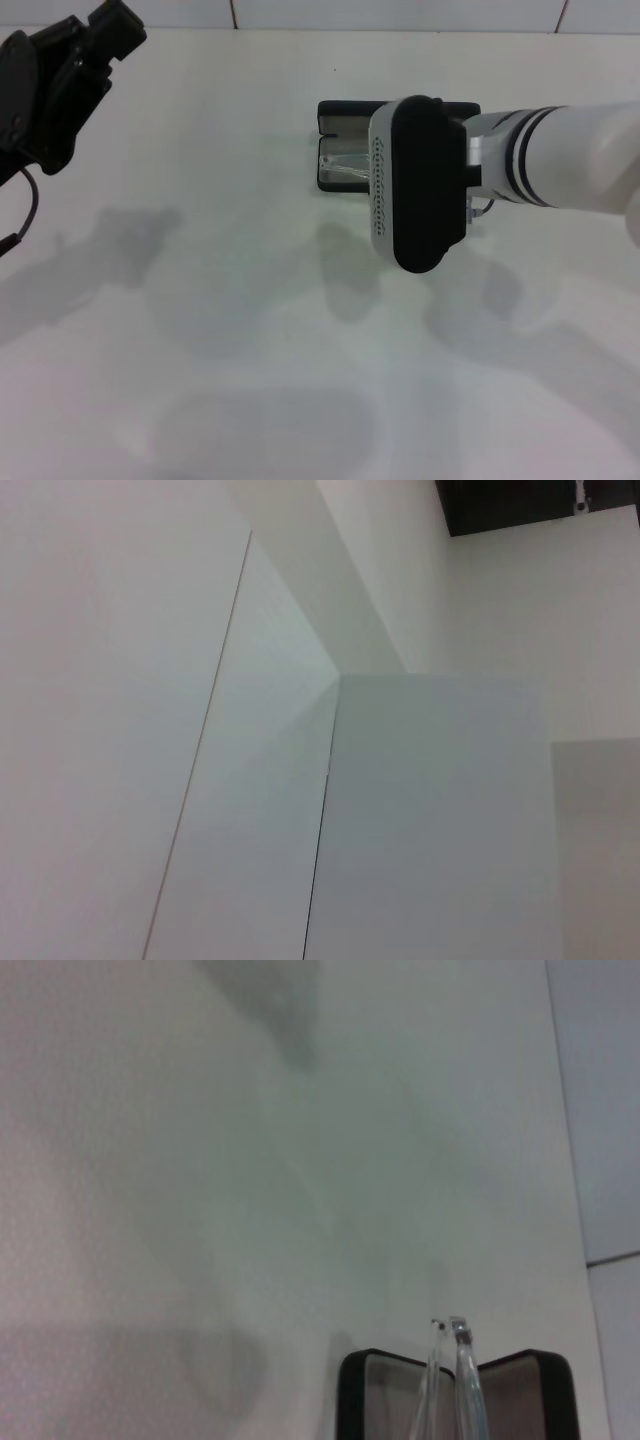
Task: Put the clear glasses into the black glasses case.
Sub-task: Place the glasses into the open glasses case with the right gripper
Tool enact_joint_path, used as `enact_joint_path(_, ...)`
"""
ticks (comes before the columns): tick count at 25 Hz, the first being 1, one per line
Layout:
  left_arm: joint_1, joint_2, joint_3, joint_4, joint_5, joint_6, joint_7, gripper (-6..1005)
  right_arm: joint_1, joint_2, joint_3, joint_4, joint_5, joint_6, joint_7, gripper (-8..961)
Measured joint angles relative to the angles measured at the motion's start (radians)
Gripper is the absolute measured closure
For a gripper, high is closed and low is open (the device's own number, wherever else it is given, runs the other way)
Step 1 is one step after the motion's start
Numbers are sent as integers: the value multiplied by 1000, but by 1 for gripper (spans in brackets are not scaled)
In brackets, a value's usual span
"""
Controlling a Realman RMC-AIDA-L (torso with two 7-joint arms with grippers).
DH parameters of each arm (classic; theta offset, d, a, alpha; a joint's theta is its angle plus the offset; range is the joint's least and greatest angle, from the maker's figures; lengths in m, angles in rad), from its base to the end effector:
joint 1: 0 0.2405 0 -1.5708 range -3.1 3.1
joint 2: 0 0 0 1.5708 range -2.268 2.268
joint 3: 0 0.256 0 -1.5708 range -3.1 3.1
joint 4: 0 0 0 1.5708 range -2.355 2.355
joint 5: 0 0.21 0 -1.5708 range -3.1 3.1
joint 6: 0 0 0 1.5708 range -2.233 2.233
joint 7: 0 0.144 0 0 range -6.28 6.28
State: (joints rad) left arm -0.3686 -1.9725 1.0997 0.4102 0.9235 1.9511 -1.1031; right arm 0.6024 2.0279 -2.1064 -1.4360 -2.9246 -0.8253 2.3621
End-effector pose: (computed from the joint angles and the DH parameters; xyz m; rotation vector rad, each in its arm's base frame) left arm -0.2421 0.2757 0.0663 -2.2262 -0.2535 -1.7021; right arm 0.0992 0.3578 -0.0868 -2.3915 -0.6074 -0.5017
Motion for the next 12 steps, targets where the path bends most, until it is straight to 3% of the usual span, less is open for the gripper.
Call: enact_joint_path(12,13,-13,2,-1,0,0,0,936,11,0,0,116,3,119,2,878)
